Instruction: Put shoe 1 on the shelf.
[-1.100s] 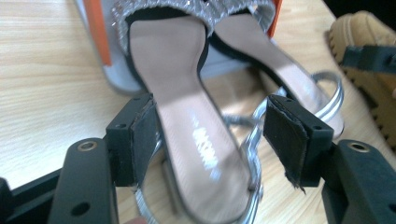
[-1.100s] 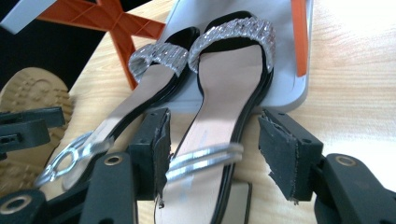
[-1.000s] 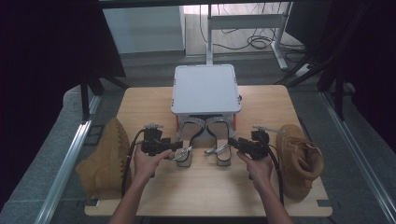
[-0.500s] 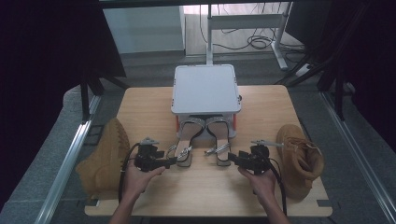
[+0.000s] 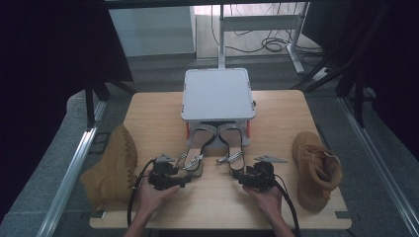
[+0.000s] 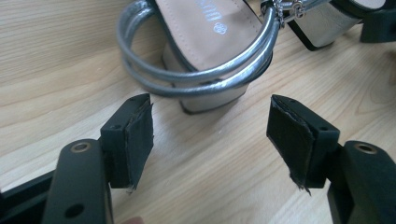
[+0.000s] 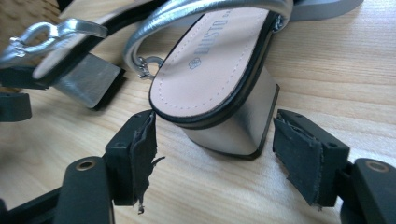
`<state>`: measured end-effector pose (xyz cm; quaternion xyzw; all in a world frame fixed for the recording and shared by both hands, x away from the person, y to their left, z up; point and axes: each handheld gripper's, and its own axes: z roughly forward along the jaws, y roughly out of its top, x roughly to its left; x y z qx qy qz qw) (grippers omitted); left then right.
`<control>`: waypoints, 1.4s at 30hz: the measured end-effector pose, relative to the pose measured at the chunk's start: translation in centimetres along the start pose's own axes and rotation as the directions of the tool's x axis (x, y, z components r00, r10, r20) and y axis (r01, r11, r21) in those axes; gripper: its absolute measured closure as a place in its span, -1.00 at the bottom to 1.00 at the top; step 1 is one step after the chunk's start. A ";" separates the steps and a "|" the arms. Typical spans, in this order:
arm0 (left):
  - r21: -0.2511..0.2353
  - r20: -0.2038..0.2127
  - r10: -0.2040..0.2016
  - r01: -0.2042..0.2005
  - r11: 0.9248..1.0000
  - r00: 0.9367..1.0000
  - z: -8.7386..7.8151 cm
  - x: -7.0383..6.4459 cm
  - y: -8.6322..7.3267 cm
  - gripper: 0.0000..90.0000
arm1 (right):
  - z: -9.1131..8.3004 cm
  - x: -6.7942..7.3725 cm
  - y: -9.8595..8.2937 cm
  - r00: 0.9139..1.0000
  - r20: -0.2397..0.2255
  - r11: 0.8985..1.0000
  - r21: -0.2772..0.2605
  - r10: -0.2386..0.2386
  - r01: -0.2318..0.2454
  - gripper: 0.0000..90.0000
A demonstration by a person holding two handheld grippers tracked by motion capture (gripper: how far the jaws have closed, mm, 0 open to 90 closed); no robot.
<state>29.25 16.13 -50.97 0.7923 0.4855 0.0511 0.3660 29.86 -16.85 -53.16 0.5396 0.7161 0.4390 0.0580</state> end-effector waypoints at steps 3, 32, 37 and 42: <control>-0.003 -0.011 -0.004 0.004 1.000 1.000 0.4 -0.1 0.1 -0.29 | 0.7 0.4 0.0 0.999 0.041 1.000 0.007 -0.016 0.016 -0.38; -0.100 -0.142 -0.060 0.046 0.994 0.988 4.1 -2.1 2.0 -0.20 | 2.8 1.7 0.9 0.990 0.133 0.998 0.024 -0.055 0.052 -0.41; -0.143 -0.170 -0.103 0.079 0.987 0.980 4.4 -2.2 2.4 -0.18 | 2.8 1.7 0.9 0.990 0.130 0.999 0.028 -0.046 0.043 -0.41; -0.176 -0.181 -0.150 0.118 0.977 0.972 4.6 -1.7 3.0 -0.15 | 2.7 1.7 1.0 0.991 0.128 0.999 0.031 -0.047 0.043 -0.40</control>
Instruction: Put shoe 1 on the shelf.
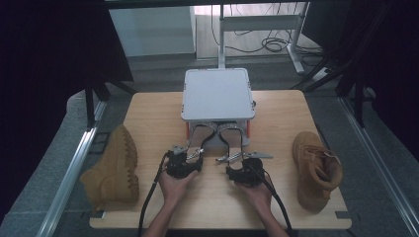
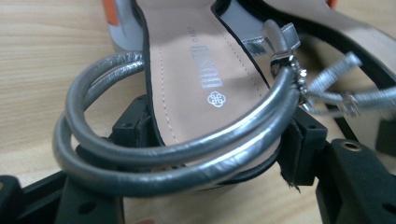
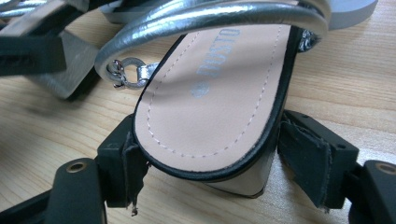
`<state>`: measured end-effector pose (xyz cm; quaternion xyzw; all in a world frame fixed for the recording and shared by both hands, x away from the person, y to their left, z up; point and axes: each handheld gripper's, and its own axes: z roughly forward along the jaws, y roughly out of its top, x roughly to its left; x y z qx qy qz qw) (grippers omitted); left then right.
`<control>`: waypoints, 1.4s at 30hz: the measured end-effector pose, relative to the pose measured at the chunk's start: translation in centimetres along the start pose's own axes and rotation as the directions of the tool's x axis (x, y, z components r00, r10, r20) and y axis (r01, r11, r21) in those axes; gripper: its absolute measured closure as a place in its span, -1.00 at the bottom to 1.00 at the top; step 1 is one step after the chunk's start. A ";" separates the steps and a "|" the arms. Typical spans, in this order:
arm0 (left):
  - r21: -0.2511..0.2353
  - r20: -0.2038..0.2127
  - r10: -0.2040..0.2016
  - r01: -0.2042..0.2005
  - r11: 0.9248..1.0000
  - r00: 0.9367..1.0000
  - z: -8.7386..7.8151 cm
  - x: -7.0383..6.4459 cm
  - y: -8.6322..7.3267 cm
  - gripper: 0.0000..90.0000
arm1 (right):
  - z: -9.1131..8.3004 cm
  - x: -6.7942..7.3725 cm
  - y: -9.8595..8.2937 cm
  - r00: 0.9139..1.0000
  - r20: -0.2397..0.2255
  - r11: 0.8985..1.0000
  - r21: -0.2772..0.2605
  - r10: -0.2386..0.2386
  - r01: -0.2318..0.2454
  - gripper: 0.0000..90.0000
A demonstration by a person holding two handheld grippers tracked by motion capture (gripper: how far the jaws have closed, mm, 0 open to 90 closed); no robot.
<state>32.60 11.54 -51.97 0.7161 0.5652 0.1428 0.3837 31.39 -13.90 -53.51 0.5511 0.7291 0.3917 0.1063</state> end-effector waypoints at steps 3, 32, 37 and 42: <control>-0.012 -0.004 -0.020 0.020 1.000 1.000 0.2 0.1 0.3 -0.15 | 0.0 0.0 0.0 1.000 0.000 1.000 0.001 0.000 0.000 -0.40; -0.064 -0.035 -0.186 0.184 0.981 0.982 3.3 -0.1 4.3 -0.14 | -0.1 -0.2 0.1 1.000 -0.011 1.000 0.009 0.007 -0.007 -0.39; -0.073 -0.050 -0.193 0.189 0.979 0.980 3.9 -0.4 4.7 -0.14 | -0.1 -0.2 0.1 1.000 -0.014 1.000 0.009 0.006 -0.006 -0.39; -0.086 -0.074 -0.196 0.189 0.978 0.978 4.5 -0.7 5.1 -0.14 | -0.1 -0.3 0.1 1.000 -0.017 1.000 0.012 0.005 -0.004 -0.39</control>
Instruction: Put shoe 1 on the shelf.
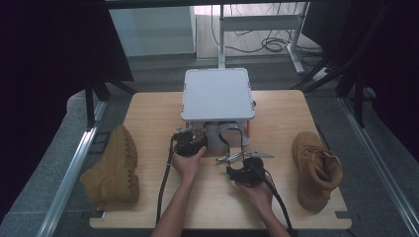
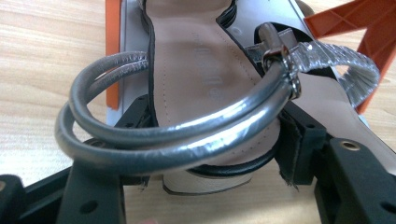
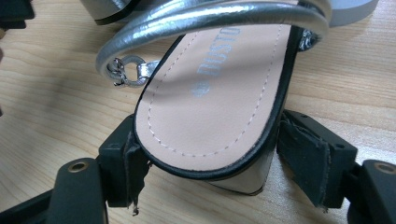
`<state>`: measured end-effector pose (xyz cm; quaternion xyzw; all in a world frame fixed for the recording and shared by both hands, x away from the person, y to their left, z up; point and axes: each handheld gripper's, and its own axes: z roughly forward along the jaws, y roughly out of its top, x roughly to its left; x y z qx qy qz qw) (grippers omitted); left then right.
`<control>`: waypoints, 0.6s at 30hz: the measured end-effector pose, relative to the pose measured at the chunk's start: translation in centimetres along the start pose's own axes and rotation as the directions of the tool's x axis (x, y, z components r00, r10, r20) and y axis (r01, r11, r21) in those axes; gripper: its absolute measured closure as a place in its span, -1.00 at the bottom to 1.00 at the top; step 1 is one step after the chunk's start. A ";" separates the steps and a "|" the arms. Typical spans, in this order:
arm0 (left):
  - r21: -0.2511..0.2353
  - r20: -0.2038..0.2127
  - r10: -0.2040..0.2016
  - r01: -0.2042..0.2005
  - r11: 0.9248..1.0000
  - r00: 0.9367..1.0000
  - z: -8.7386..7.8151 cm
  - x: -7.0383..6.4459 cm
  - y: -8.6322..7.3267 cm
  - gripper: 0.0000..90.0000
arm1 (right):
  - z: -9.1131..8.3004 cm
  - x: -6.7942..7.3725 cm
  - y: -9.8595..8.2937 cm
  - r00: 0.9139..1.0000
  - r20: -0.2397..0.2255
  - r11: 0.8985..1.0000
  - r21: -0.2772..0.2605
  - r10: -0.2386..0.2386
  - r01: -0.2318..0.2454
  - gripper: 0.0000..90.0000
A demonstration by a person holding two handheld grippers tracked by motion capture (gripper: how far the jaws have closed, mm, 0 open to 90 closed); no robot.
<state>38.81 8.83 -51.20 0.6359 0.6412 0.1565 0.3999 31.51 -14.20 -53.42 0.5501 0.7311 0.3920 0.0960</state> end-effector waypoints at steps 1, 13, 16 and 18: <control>-0.010 -0.010 0.000 0.000 1.000 1.000 0.2 -0.1 0.1 -0.14 | 0.0 0.0 0.0 1.000 -0.001 1.000 0.000 0.000 0.000 -0.39; -0.024 -0.058 0.049 -0.050 0.998 0.997 1.3 -0.7 0.0 -0.14 | -0.1 -0.2 0.0 1.000 -0.009 1.000 -0.001 0.008 -0.008 -0.38; -0.024 -0.062 0.061 -0.063 0.998 0.996 1.3 -0.7 -0.1 -0.16 | -0.1 -0.1 -0.1 1.000 -0.006 1.000 -0.004 0.008 -0.008 -0.38; -0.003 -0.057 0.086 -0.086 0.996 0.995 1.6 -0.8 -0.3 -0.22 | -0.1 -0.1 0.0 1.000 -0.007 1.000 -0.003 0.009 -0.009 -0.38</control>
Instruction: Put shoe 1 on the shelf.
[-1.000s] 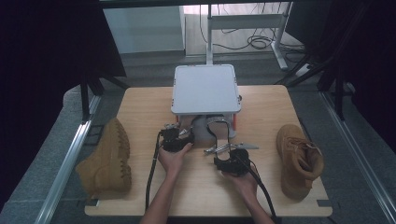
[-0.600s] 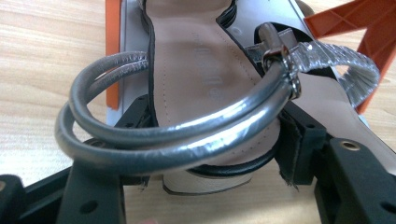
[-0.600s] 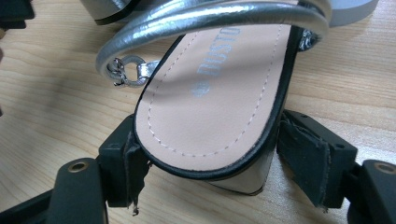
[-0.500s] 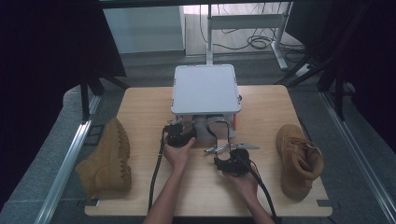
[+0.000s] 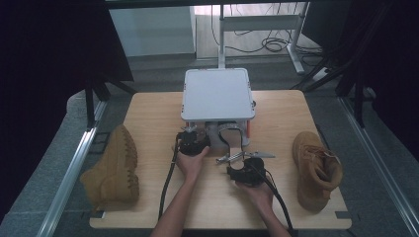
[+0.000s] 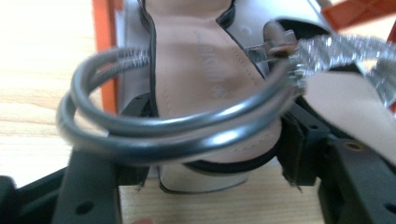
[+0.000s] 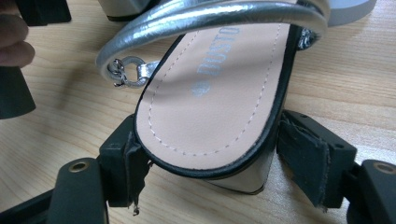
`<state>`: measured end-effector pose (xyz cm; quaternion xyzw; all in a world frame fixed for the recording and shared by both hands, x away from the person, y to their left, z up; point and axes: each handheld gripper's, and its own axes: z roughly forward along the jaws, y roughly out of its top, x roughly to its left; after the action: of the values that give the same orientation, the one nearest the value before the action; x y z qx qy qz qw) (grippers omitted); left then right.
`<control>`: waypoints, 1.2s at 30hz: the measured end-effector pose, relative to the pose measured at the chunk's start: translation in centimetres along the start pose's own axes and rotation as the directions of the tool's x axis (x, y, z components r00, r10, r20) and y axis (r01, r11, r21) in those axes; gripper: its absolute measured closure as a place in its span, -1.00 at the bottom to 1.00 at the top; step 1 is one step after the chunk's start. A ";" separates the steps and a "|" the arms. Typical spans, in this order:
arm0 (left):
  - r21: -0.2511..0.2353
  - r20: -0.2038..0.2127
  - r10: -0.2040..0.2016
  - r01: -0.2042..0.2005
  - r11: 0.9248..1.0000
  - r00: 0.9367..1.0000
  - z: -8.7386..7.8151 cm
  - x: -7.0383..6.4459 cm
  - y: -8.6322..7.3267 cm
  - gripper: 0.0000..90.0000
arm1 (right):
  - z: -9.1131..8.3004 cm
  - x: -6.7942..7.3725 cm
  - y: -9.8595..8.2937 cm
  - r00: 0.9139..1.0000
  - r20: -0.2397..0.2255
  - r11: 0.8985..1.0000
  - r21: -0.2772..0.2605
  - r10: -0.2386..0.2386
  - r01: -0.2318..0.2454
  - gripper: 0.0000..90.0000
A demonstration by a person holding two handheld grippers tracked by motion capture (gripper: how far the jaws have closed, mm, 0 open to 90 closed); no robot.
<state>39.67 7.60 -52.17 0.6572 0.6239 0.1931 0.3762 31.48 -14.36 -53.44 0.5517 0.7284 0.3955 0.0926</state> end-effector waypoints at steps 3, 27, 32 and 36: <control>0.005 0.007 0.001 -0.001 1.000 1.000 -0.1 0.1 -0.1 -0.23 | 0.0 0.0 0.0 1.000 0.001 1.000 0.000 -0.001 0.001 -0.38; -0.080 -0.015 0.004 -0.005 0.997 1.000 -0.7 -0.1 -0.7 -0.11 | -0.1 0.0 0.0 1.000 0.000 1.000 0.002 -0.003 0.003 -0.37; -0.070 -0.006 0.007 -0.007 0.998 1.000 -0.7 0.0 -0.6 -0.11 | -0.1 0.1 -0.1 1.000 0.011 1.000 -0.007 -0.011 0.012 -0.33; -0.059 -0.005 0.010 -0.010 0.998 1.000 -0.7 0.1 -0.5 -0.11 | -0.4 -0.1 -0.1 1.000 0.017 1.000 -0.027 -0.004 0.004 -0.28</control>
<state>38.85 7.80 -52.08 0.6485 0.6154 0.2148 0.3932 31.16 -14.66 -53.25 0.5523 0.7233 0.4005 0.1068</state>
